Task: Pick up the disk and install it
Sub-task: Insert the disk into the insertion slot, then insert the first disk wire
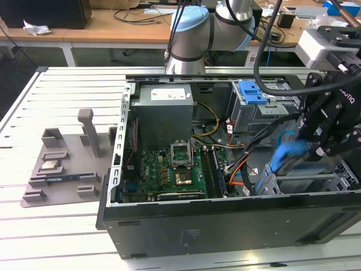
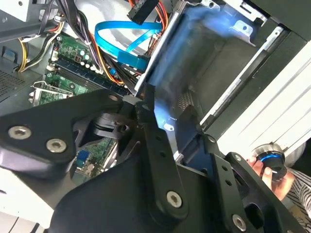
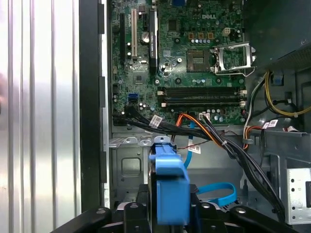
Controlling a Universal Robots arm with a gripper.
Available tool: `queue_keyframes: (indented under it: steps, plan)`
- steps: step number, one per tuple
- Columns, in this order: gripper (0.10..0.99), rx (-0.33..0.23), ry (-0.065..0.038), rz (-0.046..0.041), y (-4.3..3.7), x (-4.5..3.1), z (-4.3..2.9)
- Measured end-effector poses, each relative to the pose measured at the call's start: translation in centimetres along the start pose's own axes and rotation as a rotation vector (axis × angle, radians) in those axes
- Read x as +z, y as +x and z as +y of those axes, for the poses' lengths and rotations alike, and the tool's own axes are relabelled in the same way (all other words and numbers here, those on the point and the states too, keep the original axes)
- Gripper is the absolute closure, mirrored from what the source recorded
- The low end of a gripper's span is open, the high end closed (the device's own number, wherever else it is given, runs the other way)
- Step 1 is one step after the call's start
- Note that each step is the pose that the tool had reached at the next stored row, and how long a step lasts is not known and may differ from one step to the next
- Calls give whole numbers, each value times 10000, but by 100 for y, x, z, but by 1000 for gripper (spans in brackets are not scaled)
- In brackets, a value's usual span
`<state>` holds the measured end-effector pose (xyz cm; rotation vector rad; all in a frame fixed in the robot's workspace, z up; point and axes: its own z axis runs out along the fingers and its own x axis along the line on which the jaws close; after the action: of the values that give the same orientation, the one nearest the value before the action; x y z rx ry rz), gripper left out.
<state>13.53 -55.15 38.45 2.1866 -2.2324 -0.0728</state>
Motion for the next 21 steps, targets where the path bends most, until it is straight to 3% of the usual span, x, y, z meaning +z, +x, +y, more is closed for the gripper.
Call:
queue_keyframes:
  steps: [1, 4, 6, 7, 10, 13, 16, 18, 21]
  plan:
    - [643, 0, -1, -1, 0, 1, 0]
    - [659, 0, 0, 0, 0, 1, 0]
    - [788, -1, 0, 0, 0, 1, 0]
    - [788, 0, 0, 0, 0, 1, 0]
    - [980, 0, -1, 0, 0, 2, 0]
    - [980, -1, -1, 0, 0, 4, -3]
    - [980, 0, -23, 15, -113, 3, -232]
    - [980, 1, -26, 29, -190, 10, -273]
    - [980, 4, -36, 107, -398, 53, -367]
